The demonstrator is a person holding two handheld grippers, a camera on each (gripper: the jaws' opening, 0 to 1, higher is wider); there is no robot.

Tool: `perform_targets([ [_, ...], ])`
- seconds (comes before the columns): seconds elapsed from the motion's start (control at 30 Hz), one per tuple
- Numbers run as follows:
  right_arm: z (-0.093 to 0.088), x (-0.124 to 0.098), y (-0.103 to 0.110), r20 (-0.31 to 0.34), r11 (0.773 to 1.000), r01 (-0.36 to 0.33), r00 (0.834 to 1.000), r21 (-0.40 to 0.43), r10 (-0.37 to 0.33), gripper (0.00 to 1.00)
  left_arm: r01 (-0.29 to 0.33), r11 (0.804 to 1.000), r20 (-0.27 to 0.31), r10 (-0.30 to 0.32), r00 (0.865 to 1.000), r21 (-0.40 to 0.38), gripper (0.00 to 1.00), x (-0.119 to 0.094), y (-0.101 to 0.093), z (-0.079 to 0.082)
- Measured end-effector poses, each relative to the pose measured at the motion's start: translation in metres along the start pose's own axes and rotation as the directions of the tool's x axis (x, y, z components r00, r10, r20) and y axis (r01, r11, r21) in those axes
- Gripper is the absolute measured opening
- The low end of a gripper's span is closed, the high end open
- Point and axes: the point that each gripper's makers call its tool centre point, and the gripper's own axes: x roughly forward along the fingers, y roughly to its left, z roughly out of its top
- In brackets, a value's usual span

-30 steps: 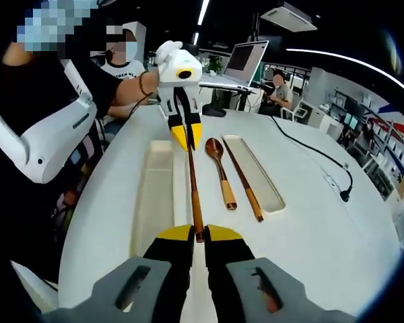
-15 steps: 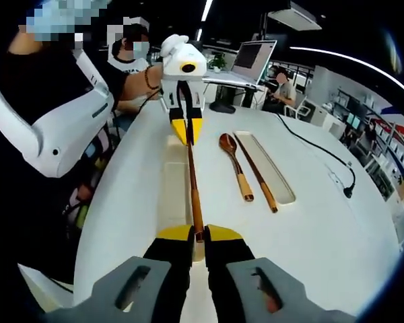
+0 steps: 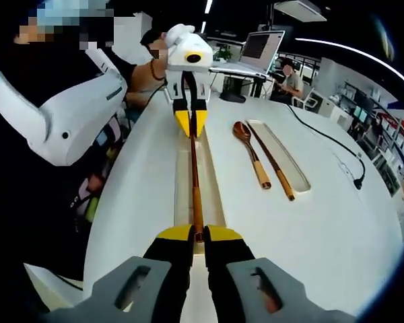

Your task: Arrange the utensils inside the cutlery case until each visible utensil rests in its matching compartment.

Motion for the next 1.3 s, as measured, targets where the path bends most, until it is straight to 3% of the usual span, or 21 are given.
perform_targets([
  [0.73, -0.008, -0.001, 0.006, -0.032, 0.999, -0.026, 0.999, 0.027, 0.027, 0.05, 0.009, 1.000, 0.014, -0.009, 1.000, 0.000, 0.06, 0.002, -0.010, 0.003],
  [1.3, -0.005, -0.001, 0.005, -0.007, 0.999, -0.031, 0.999, 0.035, 0.031, 0.06, 0.019, 1.000, 0.022, -0.019, 1.000, -0.012, 0.05, 0.004, -0.012, 0.004],
])
